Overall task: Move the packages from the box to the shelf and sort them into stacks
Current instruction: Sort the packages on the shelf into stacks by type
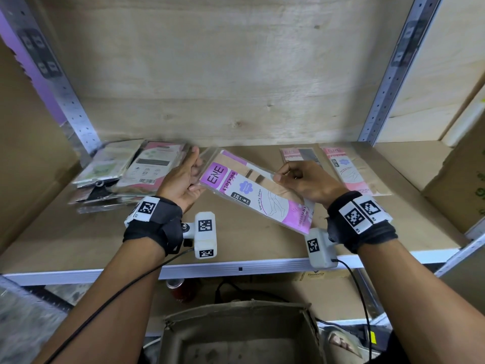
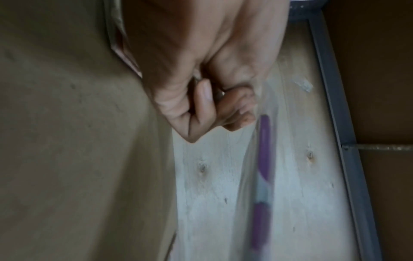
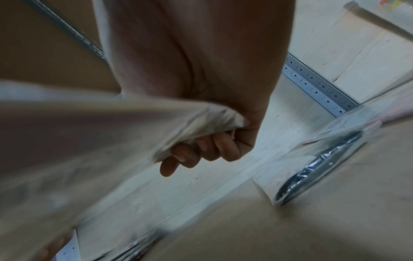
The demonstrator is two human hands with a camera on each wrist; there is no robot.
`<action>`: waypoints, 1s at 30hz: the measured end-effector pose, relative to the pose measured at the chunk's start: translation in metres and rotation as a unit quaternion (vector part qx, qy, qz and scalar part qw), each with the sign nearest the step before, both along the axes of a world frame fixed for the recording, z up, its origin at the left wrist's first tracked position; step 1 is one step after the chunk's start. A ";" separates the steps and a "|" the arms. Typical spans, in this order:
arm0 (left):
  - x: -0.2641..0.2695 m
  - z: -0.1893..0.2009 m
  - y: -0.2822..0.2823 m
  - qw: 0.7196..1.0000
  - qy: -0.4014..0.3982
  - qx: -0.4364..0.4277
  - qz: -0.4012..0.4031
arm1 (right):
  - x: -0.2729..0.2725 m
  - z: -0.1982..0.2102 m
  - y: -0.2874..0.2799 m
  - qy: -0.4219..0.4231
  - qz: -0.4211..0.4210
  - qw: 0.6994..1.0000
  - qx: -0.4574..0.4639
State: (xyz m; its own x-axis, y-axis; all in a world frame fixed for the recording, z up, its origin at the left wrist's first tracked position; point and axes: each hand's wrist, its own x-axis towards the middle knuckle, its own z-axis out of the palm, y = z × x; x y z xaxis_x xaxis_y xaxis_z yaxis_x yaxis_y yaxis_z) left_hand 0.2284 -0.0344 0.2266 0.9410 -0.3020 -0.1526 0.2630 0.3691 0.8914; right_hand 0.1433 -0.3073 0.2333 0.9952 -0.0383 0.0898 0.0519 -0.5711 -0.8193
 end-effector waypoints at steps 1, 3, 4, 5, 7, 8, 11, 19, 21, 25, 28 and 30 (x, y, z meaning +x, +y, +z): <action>-0.002 0.002 -0.001 1.000 0.009 -0.013 -0.002 | 0.000 0.000 0.000 0.001 0.000 1.000 0.003; -0.005 0.006 -0.003 0.999 0.021 -0.048 -0.013 | 0.000 0.002 0.002 0.001 0.002 1.000 0.012; -0.007 0.008 -0.005 0.997 0.023 -0.070 -0.027 | 0.000 0.003 0.003 0.001 0.003 1.000 0.018; -0.009 0.010 -0.006 0.995 0.025 -0.089 -0.043 | 0.000 0.004 0.004 0.001 0.004 1.000 0.022; -0.011 0.012 -0.008 0.991 0.023 -0.115 -0.062 | -0.001 0.005 0.006 0.002 0.005 1.000 0.028; -0.011 0.012 -0.009 0.990 0.019 -0.122 -0.074 | -0.001 0.005 0.006 0.004 0.005 1.000 0.029; -0.011 0.012 -0.009 0.986 0.010 -0.120 -0.112 | -0.002 0.005 0.008 0.006 0.004 1.000 0.028; 0.005 -0.005 -0.001 0.997 0.039 -0.006 0.068 | -0.007 0.009 0.005 0.019 0.001 0.996 0.084; 0.010 -0.011 -0.001 0.989 0.058 0.024 0.132 | -0.009 0.011 0.007 0.006 -0.002 0.994 0.111; 0.004 -0.021 -0.005 0.989 0.124 0.026 0.073 | -0.010 0.012 0.013 -0.019 -0.032 0.987 0.155; -0.007 -0.022 -0.025 0.993 0.091 0.075 -0.029 | -0.008 0.009 0.020 -0.028 -0.077 0.972 0.218; -0.016 -0.018 -0.038 0.987 0.038 0.123 -0.091 | -0.005 0.006 0.025 -0.030 -0.101 0.964 0.245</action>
